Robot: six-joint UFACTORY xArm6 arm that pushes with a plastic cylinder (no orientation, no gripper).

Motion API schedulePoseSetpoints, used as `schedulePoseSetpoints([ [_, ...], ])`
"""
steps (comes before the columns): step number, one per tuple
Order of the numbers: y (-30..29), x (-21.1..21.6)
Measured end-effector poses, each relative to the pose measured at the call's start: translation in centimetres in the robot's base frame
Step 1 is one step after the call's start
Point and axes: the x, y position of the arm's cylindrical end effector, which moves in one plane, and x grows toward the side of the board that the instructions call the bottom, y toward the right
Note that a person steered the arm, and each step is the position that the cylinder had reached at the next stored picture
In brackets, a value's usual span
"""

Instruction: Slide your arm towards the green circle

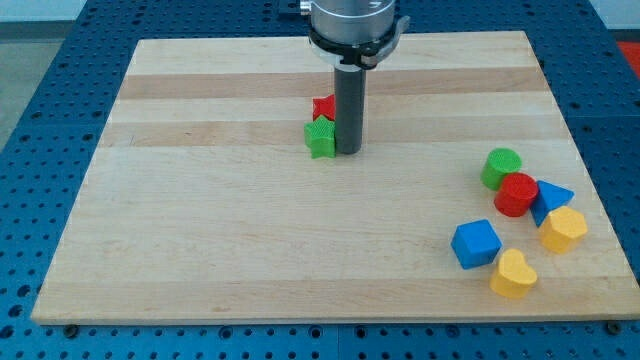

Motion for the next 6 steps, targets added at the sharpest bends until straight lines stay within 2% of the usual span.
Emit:
schedulePoseSetpoints([
  [6, 24.0, -1.5],
])
